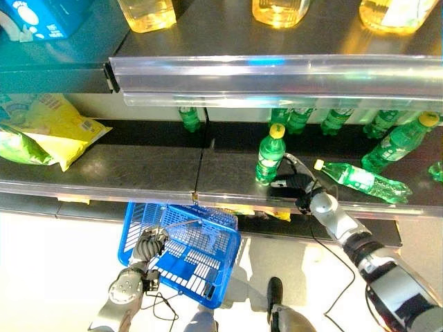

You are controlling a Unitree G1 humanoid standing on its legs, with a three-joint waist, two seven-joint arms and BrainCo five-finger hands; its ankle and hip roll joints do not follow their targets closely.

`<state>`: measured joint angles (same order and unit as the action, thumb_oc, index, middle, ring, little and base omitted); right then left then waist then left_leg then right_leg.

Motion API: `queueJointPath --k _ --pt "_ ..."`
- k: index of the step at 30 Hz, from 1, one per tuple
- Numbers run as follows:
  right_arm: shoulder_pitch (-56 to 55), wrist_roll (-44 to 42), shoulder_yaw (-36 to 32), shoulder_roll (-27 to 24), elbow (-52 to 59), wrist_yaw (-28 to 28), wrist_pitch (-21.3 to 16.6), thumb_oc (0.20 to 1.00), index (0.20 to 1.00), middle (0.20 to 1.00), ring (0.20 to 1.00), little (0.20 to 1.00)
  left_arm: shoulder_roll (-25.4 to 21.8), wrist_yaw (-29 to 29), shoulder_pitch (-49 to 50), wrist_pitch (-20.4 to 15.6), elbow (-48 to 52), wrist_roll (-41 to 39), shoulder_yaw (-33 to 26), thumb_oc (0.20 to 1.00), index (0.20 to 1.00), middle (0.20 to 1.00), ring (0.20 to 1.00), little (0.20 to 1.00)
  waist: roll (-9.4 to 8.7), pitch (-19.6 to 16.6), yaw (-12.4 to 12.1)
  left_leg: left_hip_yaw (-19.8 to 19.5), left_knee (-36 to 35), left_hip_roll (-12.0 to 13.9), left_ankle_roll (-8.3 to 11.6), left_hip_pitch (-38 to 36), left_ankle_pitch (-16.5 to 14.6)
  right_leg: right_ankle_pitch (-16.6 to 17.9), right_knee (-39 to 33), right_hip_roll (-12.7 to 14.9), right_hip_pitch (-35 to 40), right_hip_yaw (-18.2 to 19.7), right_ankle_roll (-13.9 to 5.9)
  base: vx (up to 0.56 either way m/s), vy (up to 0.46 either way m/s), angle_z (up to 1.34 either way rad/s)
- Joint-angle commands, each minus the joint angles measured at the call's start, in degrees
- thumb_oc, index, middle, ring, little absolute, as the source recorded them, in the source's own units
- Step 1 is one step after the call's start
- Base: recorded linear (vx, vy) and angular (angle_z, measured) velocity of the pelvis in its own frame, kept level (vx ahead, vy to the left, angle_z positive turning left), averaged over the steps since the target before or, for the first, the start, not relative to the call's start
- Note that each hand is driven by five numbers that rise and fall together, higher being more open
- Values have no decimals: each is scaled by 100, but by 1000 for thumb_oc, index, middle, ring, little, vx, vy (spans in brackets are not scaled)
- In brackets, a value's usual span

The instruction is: Pick up the snacks into the basket

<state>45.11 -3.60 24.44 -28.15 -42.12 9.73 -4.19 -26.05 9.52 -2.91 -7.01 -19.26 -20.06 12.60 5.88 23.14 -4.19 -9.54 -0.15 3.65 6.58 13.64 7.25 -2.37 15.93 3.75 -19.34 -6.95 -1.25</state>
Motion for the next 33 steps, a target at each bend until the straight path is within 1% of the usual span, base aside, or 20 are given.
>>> queueJointPath --k 1,7,12,17,23,30,33 --pt "221 -214 215 -76 -94 37 -87 1000 1000 1000 1000 1000 -334 73 -203 -600 817 -220 49 200 200 200 200 200 -201 -241 -137 141 342 -156 -40 97 -269 -305 -333 244 418 361 -575 0 0 0" --pt "477 -175 328 35 -244 90 -103 1000 1000 1000 1000 1000 -360 34 -187 -623 973 -257 158 200 200 200 200 200 -172 -297 -201 73 332 -159 -51 111 -289 -331 -339 254 435 324 -590 0 0 0" --pt "579 -172 339 -53 -401 95 -97 1000 1000 1000 1000 1000 -423 14 -172 -621 962 -262 194 200 200 200 200 200 -125 -288 -264 6 340 -191 -43 156 -278 -363 -311 281 426 265 -599 3 -1 1" --pt "674 -230 291 -168 -363 126 -95 1000 1000 1000 1000 1000 -525 34 -135 -615 1019 -228 196 200 200 200 200 200 -66 -238 -324 -40 419 -247 -54 263 -285 -404 -190 321 336 245 -600 9 0 14" --pt "699 -386 222 -88 -472 118 -109 1000 1000 1000 1000 1000 -507 52 -91 -588 1051 -177 211 200 200 200 200 200 3 -199 -393 -204 486 -324 -82 330 -291 -539 111 358 236 246 -587 7 3 6" --pt "744 -428 276 14 -496 58 -108 1000 1000 1000 1000 1000 -535 53 -114 -579 1091 -149 223 200 200 200 200 200 44 -108 -467 -373 863 -481 -122 488 -427 -760 566 480 155 208 -567 -14 -2 22" --pt "773 -469 304 53 -408 20 -122 1000 1000 1000 1000 1000 -581 31 -77 -568 1158 -179 202 200 200 200 200 200 47 20 -540 -436 1225 -591 -177 619 -572 -863 889 554 81 193 -535 -37 -2 18"
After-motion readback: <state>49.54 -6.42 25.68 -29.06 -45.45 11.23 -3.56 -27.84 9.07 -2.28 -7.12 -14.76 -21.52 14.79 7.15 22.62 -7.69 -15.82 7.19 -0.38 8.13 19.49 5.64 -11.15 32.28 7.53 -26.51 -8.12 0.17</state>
